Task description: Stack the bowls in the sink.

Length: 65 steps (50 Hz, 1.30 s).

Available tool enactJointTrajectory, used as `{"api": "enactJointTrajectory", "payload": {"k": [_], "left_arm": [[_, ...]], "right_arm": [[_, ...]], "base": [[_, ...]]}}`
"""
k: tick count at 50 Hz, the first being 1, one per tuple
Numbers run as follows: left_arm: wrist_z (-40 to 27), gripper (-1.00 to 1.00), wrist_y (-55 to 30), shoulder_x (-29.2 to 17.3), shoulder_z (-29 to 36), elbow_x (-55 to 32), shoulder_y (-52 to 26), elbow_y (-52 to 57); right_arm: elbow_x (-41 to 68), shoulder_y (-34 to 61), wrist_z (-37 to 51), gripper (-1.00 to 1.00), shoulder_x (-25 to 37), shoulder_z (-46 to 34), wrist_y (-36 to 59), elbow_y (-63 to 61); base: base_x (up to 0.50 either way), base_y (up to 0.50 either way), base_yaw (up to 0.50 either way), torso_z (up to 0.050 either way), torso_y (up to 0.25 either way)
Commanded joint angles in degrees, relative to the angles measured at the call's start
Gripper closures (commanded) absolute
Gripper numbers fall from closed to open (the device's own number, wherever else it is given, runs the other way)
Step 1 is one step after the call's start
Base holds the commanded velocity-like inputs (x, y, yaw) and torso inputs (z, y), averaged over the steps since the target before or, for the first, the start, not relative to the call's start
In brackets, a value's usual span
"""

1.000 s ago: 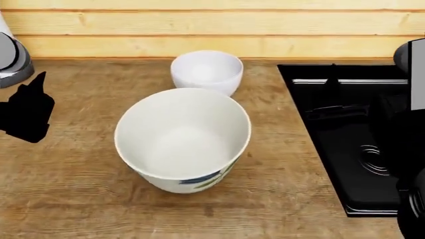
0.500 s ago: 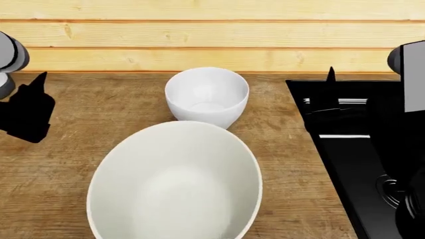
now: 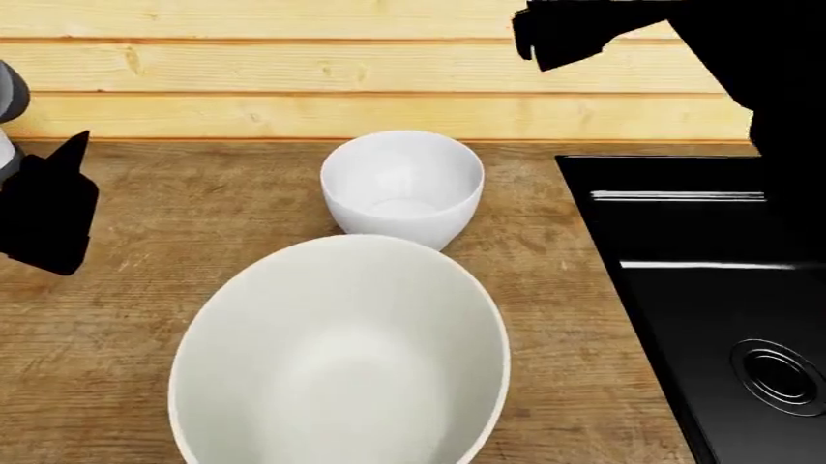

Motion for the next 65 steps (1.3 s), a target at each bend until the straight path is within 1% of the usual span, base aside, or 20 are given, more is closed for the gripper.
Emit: {"api": "enactJointTrajectory", "payload": {"k": [1,5,9,17,21,24,35,51,65], "left_arm": [[0.87,-1.0,0.71,-0.04,-0.24,0.14,-0.24,0.19],[1.45,-1.0,1.03,0.0,-0.51,0.66,0.28,0.44],[1.73,-1.0,1.35,0.05,-0.55,0.83,0.49,0.63],[2.07,-1.0,2.07,0.1,-0.68,1.03,0.61,0.95],[2.12,-1.0,2.11,0.45,-0.48,1.15,0.34,0.72],[2.59,-1.0,2.18,0.53,-0.69,1.6,0.59,0.69],[3.76,-1.0,2.73,0.27,-1.23,2.6,1.41,1.01],[4.08,-1.0,3.2,-0.28,-1.01,2.69,1.54,1.52],[5.37,-1.0,3.56,-0.28,-1.23,4.31,2.82,1.77]], "right_arm": [[-3.67,11.8,-8.31,-1.0,-11.22,-7.1,1.18,20.57],[-4.55,10.24,-10.84,-1.0,-14.37,-7.3,-1.4,27.4],[-1.95,5.93,-10.04,-1.0,-16.51,-5.55,-6.9,33.29],[-1.15,-1.11,-7.81,-1.0,-18.06,-3.44,-15.52,38.89],[-3.01,-2.88,-9.9,-1.0,-19.15,-4.31,-16.88,41.1],[-4.12,-4.06,-11.4,-1.0,-20.0,-5.09,-17.54,43.08],[-4.18,-7.5,-10.45,-1.0,-20.9,-6.67,-18.32,47.48],[-6.15,-11.52,-10.5,-1.0,-20.04,-8.06,-20.44,48.86],[-7.7,-13.77,-14.11,-1.0,-21.16,-9.78,-20.55,50.92]], "base": [[0.0,0.0,0.0,0.0,0.0],[0.0,0.0,0.0,0.0,0.0],[0.0,0.0,0.0,0.0,0.0],[0.0,0.0,0.0,0.0,0.0],[0.0,0.0,0.0,0.0,0.0],[0.0,0.0,0.0,0.0,0.0],[0.0,0.0,0.0,0.0,0.0],[0.0,0.0,0.0,0.0,0.0],[0.0,0.0,0.0,0.0,0.0]]}}
